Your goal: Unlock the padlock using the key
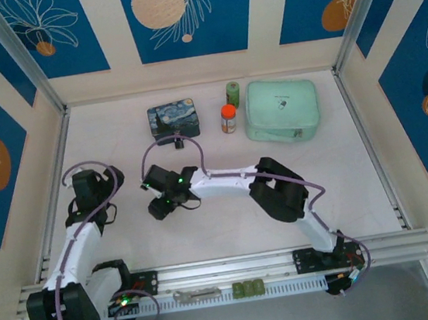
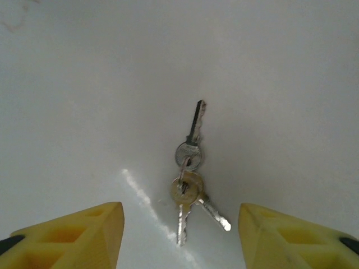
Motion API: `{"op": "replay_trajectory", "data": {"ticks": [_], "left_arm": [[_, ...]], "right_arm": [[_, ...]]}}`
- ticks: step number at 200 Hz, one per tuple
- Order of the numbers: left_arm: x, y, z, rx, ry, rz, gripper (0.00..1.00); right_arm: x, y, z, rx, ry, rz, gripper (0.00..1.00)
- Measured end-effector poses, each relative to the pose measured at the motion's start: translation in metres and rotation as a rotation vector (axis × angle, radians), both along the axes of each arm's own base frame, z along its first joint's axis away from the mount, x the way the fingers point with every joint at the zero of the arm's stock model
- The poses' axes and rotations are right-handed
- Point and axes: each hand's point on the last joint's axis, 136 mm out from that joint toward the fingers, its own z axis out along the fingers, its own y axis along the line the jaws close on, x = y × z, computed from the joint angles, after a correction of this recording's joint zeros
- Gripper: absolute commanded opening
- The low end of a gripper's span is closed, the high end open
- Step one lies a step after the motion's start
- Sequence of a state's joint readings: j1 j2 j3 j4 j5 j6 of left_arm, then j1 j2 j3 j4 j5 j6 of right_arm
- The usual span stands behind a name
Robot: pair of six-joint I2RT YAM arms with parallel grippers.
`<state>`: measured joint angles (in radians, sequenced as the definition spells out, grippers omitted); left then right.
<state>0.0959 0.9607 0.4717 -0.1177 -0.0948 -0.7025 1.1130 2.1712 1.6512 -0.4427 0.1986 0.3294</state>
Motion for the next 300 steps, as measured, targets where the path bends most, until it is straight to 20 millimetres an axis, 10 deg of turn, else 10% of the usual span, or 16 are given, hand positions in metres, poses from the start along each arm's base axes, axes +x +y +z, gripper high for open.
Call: {"op": "replay_trajectory", "data": {"ticks": [63, 106, 257, 300], "left_arm": [[-0.003, -0.036, -0.021, -0.154, 0.076, -0.151, 0.92], [-0.015, -0.061, -0.038, -0.307, 0.100, -0.192, 0.87], [-0.023, -0.158, -0.056, -0.663, 0.068, -0.132, 0.80], [-0.020, -0.168, -0.065, -0.672, 0.111, -0.129, 0.79]], "right_arm": [[0.008, 0.005, -0.014, -0.067, -0.013, 0.013, 0.36], [0.011, 0.009, -0.017, -0.066, -0.004, 0.016, 0.00], [-0.002, -0.062, -0.021, -0.046, 0.150, -0.077, 0.00], [0.018, -0.082, 0.012, 0.058, 0.133, -0.170, 0.00]]}}
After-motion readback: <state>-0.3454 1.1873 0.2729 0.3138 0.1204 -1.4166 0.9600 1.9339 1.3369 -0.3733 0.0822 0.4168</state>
